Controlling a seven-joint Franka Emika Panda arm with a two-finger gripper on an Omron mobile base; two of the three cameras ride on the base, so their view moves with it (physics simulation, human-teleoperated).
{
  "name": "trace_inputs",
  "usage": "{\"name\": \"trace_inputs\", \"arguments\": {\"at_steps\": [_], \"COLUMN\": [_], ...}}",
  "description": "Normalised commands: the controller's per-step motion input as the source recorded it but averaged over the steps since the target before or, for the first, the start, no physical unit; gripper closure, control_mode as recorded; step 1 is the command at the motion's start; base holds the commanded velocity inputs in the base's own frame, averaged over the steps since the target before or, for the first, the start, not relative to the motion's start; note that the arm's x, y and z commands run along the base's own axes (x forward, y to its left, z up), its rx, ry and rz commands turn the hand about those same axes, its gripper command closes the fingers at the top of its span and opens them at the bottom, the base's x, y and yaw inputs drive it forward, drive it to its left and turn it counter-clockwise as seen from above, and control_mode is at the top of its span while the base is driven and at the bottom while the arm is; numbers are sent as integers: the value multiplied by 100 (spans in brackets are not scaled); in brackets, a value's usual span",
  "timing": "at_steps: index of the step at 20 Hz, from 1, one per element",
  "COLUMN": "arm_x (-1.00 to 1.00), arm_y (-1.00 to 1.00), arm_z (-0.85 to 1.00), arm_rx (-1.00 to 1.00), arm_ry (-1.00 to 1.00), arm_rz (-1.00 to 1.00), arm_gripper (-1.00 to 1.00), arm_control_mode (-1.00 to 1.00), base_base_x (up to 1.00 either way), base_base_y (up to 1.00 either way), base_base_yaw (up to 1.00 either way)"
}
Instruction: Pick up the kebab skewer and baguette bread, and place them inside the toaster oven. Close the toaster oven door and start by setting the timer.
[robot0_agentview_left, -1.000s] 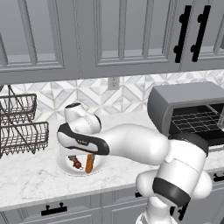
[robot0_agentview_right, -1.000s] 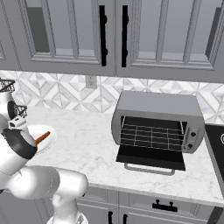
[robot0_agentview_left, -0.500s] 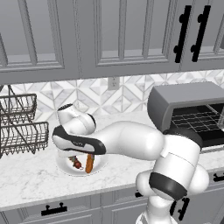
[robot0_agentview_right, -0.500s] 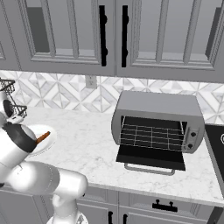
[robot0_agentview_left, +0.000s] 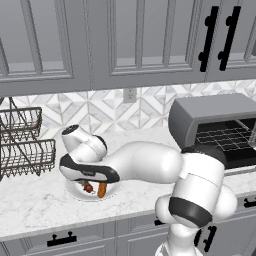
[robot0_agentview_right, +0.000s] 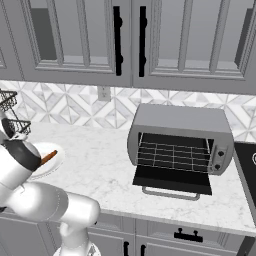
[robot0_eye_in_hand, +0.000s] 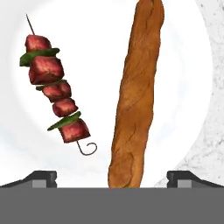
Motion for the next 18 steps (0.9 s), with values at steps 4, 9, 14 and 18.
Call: {"name": "trace_inputs", "arguments": {"at_steps": [4,9,14,18], "arm_x": [34,25,12,11], "arm_y": [27,18,2,9], "arm_z": [0,-9,-11,-6], "arm_rx": [0,-2,-8,-4], "arm_ry": [3,4,0,0], "arm_rz": [0,0,-4,-5], "arm_gripper": [-100,-100,-100,-100], "arm_control_mode": [-100,-100,-100,-100], "base_base_x": [0,0,0,0], "base_base_y": [0,0,0,0], "base_base_yaw": [0,0,0,0]}}
